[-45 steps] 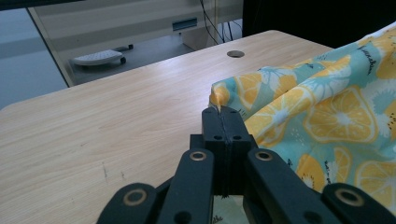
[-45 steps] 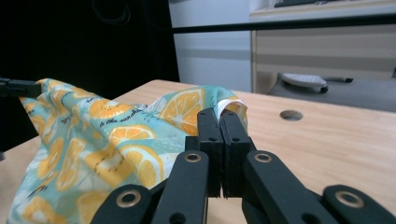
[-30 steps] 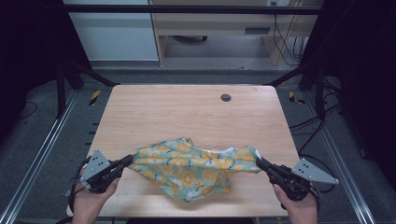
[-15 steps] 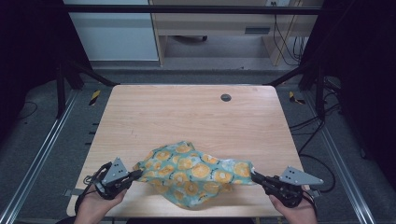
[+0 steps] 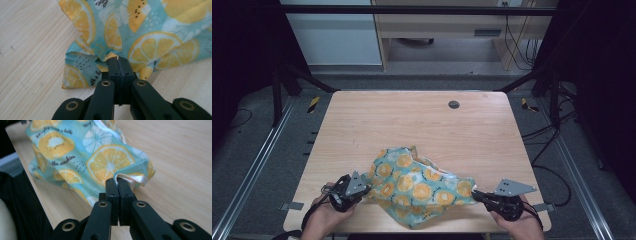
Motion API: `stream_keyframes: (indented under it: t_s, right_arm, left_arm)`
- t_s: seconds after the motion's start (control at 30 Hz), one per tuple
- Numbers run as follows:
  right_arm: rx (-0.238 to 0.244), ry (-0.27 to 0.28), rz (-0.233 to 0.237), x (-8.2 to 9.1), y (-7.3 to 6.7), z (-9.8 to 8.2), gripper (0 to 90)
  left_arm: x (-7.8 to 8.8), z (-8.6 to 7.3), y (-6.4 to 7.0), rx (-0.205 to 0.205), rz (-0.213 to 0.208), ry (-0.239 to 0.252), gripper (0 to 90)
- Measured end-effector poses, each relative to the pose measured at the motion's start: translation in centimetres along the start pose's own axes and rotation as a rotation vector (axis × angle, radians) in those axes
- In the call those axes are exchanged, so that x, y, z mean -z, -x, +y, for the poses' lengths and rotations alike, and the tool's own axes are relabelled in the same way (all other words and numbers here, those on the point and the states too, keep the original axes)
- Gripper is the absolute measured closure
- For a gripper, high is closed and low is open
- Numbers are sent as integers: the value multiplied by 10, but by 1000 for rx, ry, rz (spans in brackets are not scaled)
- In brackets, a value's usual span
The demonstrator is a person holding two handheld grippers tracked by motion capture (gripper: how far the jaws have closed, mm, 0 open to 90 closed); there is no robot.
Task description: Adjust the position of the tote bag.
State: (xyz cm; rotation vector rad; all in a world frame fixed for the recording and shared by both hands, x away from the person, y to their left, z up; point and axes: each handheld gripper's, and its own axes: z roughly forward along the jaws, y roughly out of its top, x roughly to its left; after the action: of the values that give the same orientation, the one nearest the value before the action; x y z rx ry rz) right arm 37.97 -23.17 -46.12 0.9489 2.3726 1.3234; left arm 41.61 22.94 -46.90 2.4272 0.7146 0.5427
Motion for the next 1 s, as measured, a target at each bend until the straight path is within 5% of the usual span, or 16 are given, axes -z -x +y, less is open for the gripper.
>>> stream_keyframes:
  t_s: [0.47,1.0]
  right_arm:
    - [-4,-136,0,-32,6,0,889]
    - [9,-174,-37,-47,12,7,891]
  left_arm:
    - [-27,11,-5,10,37,-26,900]
    - [-40,16,-17,46,50,-22,900]
